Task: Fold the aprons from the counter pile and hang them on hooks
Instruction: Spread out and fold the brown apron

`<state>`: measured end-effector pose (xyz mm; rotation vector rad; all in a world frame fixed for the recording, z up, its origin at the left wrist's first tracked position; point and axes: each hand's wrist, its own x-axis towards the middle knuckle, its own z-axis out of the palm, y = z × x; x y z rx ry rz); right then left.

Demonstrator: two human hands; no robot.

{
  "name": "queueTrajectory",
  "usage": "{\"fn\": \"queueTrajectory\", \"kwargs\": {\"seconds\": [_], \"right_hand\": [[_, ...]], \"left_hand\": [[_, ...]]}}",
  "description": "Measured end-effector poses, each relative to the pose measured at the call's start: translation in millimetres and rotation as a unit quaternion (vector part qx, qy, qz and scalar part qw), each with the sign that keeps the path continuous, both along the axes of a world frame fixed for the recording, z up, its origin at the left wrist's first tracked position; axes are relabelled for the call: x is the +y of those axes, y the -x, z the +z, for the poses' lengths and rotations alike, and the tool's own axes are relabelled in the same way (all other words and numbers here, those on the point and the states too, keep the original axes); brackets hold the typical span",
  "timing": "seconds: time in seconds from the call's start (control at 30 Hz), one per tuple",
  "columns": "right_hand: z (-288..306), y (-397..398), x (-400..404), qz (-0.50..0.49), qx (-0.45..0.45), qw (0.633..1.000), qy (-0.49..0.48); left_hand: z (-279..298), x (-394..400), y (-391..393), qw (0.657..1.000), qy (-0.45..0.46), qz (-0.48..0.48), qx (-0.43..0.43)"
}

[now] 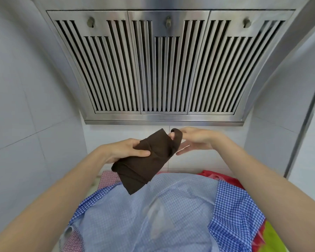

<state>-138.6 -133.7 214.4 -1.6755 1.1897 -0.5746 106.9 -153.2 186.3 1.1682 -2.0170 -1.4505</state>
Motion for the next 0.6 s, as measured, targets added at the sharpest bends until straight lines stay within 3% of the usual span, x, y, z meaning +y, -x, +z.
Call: {"fn": "queueTrajectory", "kwargs": {"seconds": [0.1, 0.2, 0.27, 0.33, 0.47, 0.53, 0.6], "right_hand": [[-9, 7, 7, 0.005, -0.054, 0.998, -0.042], [-11, 6, 11, -0.025, -0.098, 0.995, -0.017], [-4, 4, 14, -0.035, -0.045, 0.998, 0.009], [3, 0, 17, -0.013, 0.068, 0.997, 0.044], [12, -19, 21, 0.022, 0.238, 0.964, 0.119], [7, -26, 20, -0.010, 0.259, 0.956, 0.135], [-4, -27, 22, -0.083, 0.274, 0.938, 0.196]], "left_hand": [[-3, -1, 12, 0.997, -0.005, 0.017, 0.080], [-2, 0, 28, 0.998, -0.002, -0.004, 0.055], [1, 1, 35, 0.999, 0.000, -0.045, -0.015], [3, 2, 42, 0.992, -0.005, -0.086, -0.093], [4, 7, 59, 0.965, 0.039, -0.123, -0.230], [3, 7, 66, 0.957, 0.079, -0.127, -0.248], [0, 4, 71, 0.966, 0.099, -0.116, -0.208]]}}
